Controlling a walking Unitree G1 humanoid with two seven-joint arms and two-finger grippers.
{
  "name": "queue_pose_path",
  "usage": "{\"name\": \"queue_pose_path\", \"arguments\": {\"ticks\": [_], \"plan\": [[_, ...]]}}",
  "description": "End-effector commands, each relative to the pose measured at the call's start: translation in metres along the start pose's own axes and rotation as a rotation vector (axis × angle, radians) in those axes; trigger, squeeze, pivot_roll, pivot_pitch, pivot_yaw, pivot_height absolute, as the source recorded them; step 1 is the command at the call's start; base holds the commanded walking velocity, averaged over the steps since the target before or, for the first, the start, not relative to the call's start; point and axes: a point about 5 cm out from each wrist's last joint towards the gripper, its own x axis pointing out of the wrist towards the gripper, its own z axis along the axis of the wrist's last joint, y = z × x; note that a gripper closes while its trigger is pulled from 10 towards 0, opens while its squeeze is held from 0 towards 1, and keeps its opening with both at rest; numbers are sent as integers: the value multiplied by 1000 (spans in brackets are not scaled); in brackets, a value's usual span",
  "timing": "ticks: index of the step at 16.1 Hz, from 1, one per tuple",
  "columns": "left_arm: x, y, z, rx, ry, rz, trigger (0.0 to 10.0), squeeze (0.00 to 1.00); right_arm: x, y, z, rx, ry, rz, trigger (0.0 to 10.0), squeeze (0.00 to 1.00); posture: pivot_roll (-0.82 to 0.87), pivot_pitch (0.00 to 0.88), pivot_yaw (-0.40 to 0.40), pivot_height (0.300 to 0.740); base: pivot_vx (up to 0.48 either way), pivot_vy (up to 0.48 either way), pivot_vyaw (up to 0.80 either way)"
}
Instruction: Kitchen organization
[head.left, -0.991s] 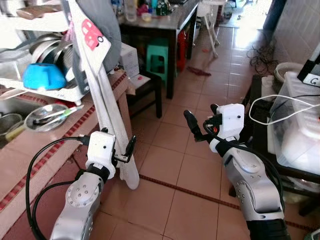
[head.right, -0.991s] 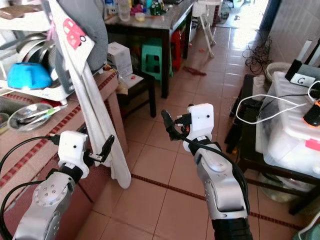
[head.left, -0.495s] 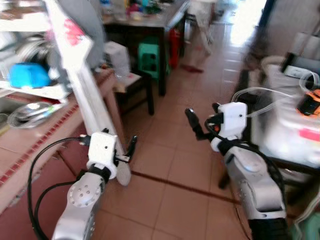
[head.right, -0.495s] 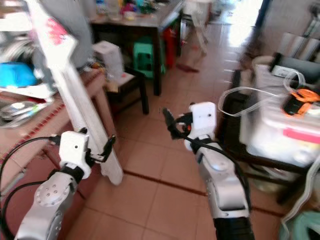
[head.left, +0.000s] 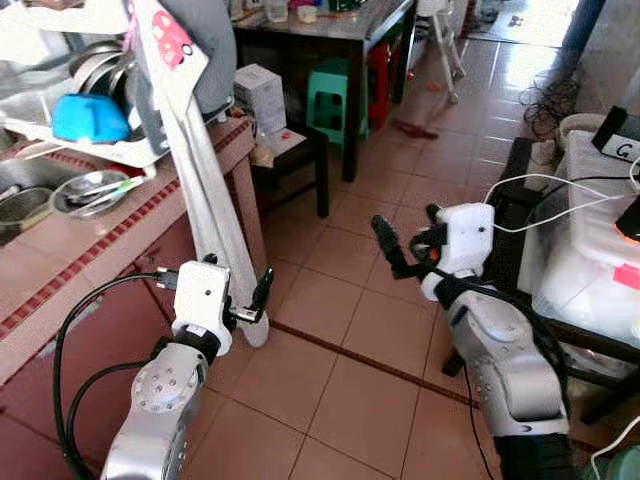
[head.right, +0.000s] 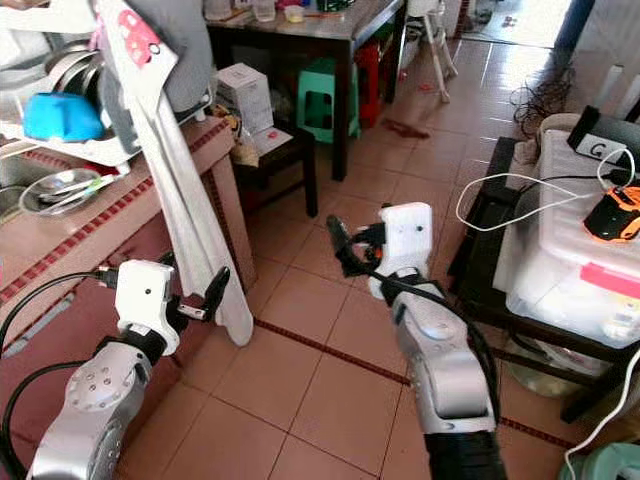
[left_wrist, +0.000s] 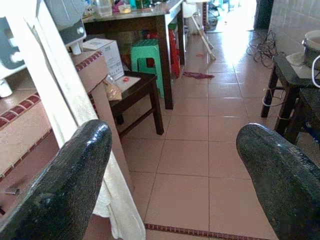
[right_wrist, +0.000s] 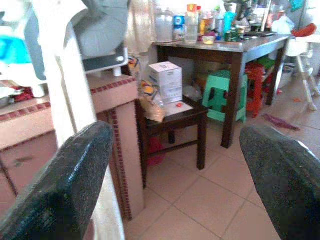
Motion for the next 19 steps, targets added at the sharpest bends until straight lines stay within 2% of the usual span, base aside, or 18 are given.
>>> {"name": "queue_pose_path", "arguments": {"ticks": [1,10,16,19], "plan": [[0,1,2,7,-5,4,10000,0,1,-1,3,-3,-12,-11,10000,0,38,54,42,740,0,0,0],[1,0,-1,19,10,17,10000,0,1,-1,3,-7,-9,-8,10000,0,37,49,37,740,0,0,0],[0,3,-13,24,53,28,10000,0,1,-2,-7,-8,20,-19,10000,0,38,49,35,740,0,0,0],[-1,14,-46,57,166,58,10000,0,-1,-14,-38,32,133,-88,10000,0,37,41,33,740,0,0,0]]}}
